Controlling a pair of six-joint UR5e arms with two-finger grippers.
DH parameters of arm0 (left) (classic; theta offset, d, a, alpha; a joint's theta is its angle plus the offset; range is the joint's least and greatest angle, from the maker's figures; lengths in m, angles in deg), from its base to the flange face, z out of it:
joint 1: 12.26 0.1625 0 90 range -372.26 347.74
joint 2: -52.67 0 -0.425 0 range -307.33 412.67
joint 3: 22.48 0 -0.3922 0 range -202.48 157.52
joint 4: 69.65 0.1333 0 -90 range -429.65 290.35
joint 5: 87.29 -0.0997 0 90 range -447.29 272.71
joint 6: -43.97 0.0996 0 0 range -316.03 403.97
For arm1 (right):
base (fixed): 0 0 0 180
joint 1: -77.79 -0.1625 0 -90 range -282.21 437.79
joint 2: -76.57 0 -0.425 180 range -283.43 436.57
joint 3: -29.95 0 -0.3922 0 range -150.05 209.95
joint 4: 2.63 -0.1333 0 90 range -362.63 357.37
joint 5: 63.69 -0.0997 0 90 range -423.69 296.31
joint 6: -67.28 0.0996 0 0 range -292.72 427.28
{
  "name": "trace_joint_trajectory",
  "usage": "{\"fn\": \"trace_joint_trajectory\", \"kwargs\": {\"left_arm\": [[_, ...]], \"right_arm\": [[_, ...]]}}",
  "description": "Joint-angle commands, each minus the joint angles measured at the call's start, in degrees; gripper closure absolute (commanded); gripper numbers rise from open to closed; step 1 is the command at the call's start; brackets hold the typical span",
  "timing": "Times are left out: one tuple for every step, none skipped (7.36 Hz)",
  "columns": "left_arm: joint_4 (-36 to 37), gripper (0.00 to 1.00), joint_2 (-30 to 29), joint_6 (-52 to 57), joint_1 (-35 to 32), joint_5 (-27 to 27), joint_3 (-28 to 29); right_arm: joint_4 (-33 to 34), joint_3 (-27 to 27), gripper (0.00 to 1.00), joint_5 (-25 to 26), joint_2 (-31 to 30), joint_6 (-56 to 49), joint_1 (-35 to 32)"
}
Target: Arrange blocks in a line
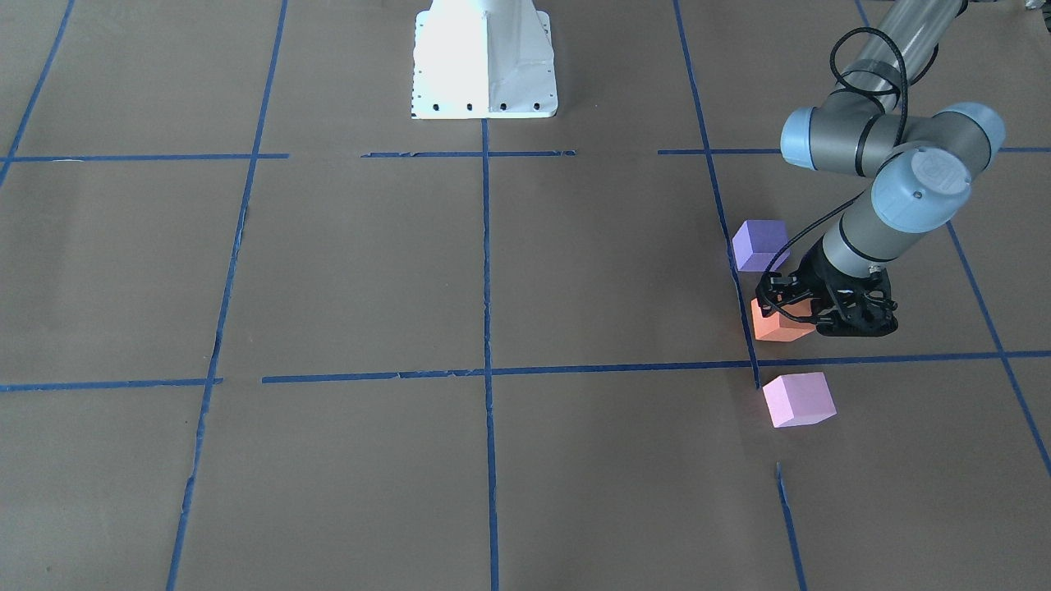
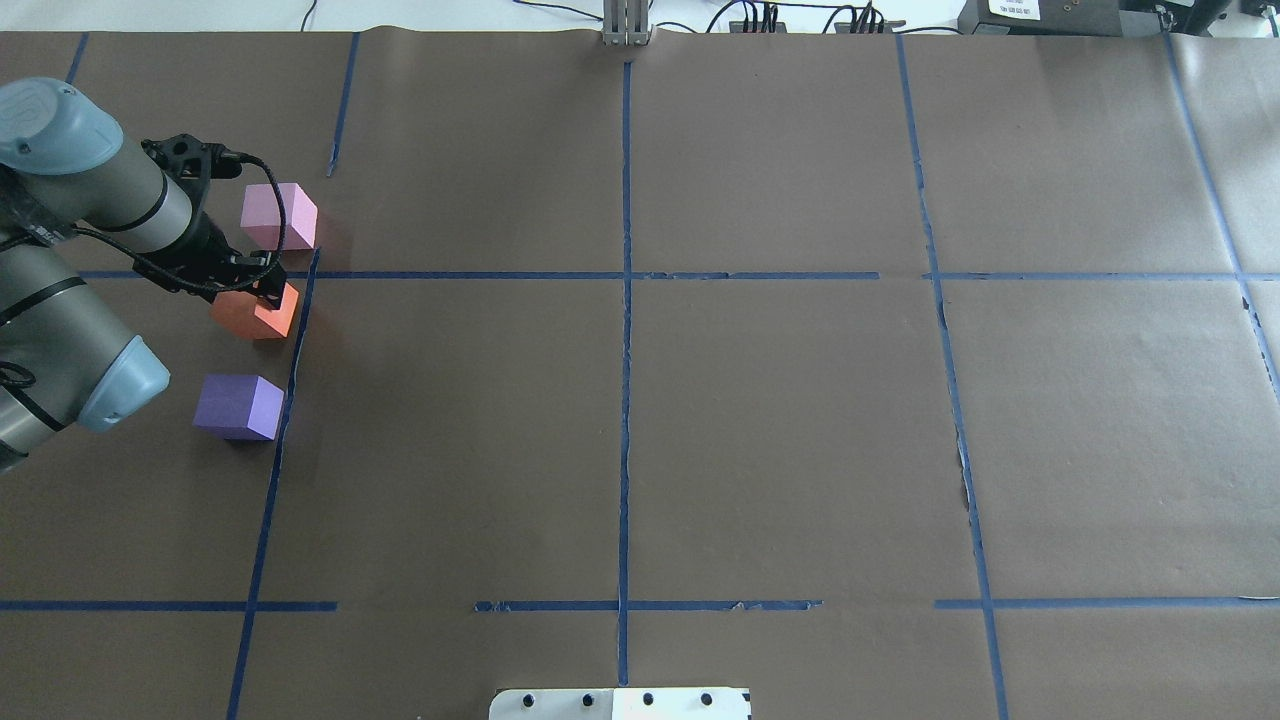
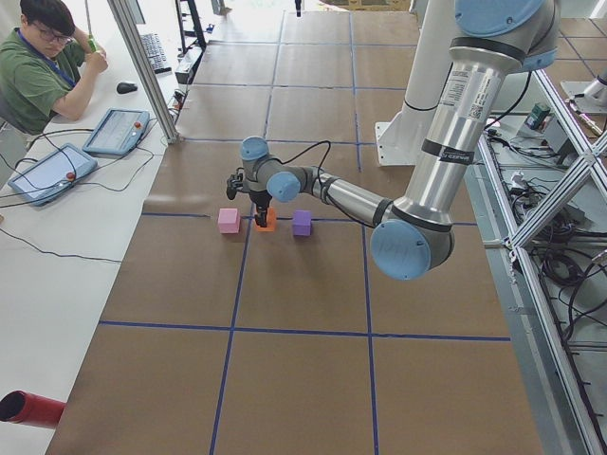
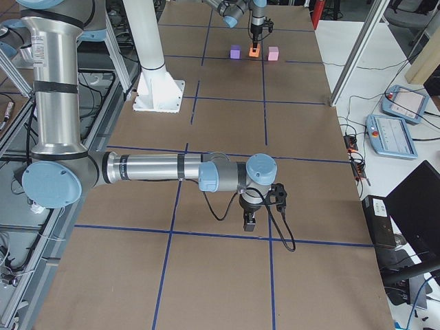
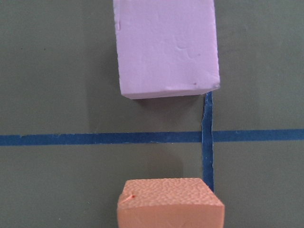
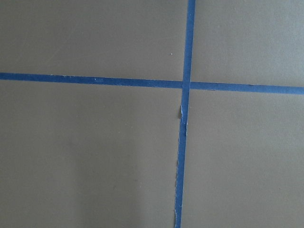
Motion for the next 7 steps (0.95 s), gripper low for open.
{"fn": "trace_joint_trajectory", "kwargs": {"left_arm": [[0.0,0.00,0.0,0.3,0.0,0.0,0.2],[-0.1,0.00,-0.1,0.2,-0.1,0.0,0.1],[0.1,0.00,-0.6,0.2,-1.3,0.1,-0.2],[0.2,0.00,-0.8,0.2,-3.0,0.2,-2.0],[0.8,0.00,-1.1,0.3,-5.0,0.4,-4.4],[0.7,0.00,-1.1,0.6,-8.4,0.5,-5.6],[0.8,0.00,-0.7,5.8,-12.2,1.2,-5.6]], "right_arm": [[0.0,0.0,0.00,0.0,0.0,0.0,0.0],[0.0,0.0,0.00,0.0,0.0,0.0,0.0],[0.0,0.0,0.00,0.0,0.0,0.0,0.0],[0.1,0.0,0.00,0.0,0.0,0.0,0.0],[0.0,0.0,0.00,0.0,0.0,0.0,0.0],[0.1,0.0,0.00,0.0,0.0,0.0,0.0],[0.0,0.0,0.00,0.0,0.0,0.0,0.0]]}}
